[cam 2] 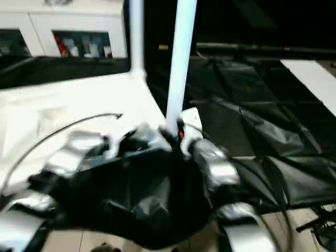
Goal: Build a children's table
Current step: Rotate leg to tighten
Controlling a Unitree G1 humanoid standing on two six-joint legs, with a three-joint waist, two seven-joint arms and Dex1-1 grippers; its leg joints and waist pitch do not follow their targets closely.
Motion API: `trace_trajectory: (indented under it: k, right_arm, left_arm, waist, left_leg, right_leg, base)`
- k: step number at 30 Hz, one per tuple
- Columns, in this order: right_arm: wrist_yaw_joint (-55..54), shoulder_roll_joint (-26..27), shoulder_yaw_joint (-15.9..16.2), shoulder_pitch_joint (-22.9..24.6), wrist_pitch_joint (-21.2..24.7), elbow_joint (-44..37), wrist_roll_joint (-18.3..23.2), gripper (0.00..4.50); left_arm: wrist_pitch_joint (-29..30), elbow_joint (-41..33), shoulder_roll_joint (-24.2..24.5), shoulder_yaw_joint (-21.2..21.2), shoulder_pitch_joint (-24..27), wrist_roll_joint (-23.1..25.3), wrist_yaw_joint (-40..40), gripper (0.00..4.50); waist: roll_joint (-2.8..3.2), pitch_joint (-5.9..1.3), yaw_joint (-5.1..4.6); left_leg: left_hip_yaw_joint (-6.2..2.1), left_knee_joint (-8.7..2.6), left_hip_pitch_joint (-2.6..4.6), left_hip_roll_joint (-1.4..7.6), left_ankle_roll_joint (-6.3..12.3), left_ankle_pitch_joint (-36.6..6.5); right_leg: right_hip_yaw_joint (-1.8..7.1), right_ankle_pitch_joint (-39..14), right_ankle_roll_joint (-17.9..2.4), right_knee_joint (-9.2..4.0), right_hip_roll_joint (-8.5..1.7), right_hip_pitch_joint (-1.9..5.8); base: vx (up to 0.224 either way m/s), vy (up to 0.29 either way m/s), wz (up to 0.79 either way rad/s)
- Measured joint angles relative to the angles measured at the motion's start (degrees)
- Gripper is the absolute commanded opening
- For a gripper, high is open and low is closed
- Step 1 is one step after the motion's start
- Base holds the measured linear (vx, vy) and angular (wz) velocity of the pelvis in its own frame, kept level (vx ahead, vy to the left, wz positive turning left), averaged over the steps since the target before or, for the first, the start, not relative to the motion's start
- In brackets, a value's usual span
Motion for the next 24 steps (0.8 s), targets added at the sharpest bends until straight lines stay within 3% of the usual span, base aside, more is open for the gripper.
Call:
trace_trajectory:
  k: [4,5,8,9,14,24]
  right_arm:
    - [-2.24,0.78,-0.76,-0.94,-2.79,2.35,-0.65,2.63]
    - [-1.71,0.76,-0.76,-0.79,-3.52,2.41,-0.83,3.33]
    - [1.17,0.6,-0.78,-0.27,-4.65,2.32,-0.81,3.39]
    - [2.35,0.45,-0.77,-0.16,-4.73,2.22,-0.8,3.69]
    - [12.68,-2.7,2.99,0.56,-4.37,1.13,-0.99,3.78]
    - [38.1,-12.69,9.46,4.71,-0.66,-7.53,0.66,3.78]
  left_arm:
    - [-0.84,0.38,-0.77,-0.01,-0.05,0.37,1.62,0.0]
    - [-1.18,0.38,-0.67,-0.02,-0.04,0.41,1.23,0.0]
    - [-1.9,0.36,-0.09,0.07,0.08,0.39,-0.11,0.0]
    - [-2.19,0.16,0.26,0.12,0.28,0.35,-0.68,0.0]
    - [-3.83,-1.53,3.59,0.33,1.89,-0.32,-5.67,0.0]
    - [-5.57,-6.06,9.17,-0.43,5.09,-3.55,-19.58,0.0]
  waist:
    - [0.12,-0.07,0.15]
    - [0.13,-0.07,0.18]
    - [0.13,-0.07,0.27]
    - [0.13,-0.07,0.23]
    - [0.13,-0.06,-0.28]
    - [0.11,-0.05,0.82]
  left_leg:
    - [0.0,-0.15,-0.03,-0.04,0.0,-0.01]
    - [0.0,-0.17,-0.07,-0.04,0.0,0.0]
    - [0.0,-0.21,-0.13,-0.03,0.0,0.0]
    - [0.01,-0.23,-0.13,-0.03,0.0,0.0]
    - [0.01,-0.25,-0.17,0.05,0.0,0.0]
    - [0.02,-0.21,-0.29,0.05,0.0,0.0]
  right_leg:
    - [0.0,-0.01,0.01,-0.03,-0.02,-0.02]
    - [0.0,-0.01,0.01,-0.02,-0.02,-0.07]
    - [0.0,-0.02,0.02,-0.01,-0.01,-0.16]
    - [-0.01,-0.02,0.03,-0.01,-0.01,-0.16]
    - [-0.04,-0.02,0.02,0.02,0.05,-0.21]
    - [-0.07,0.02,-0.05,-0.04,0.03,-0.22]
  base:
    - [0.0,0.0,0.0]
    - [0.0,0.0,0.0]
    - [0.0,0.0,0.0]
    - [0.0,0.0,0.0]
    - [0.0,0.0,0.0]
    - [0.0,0.0,0.0]
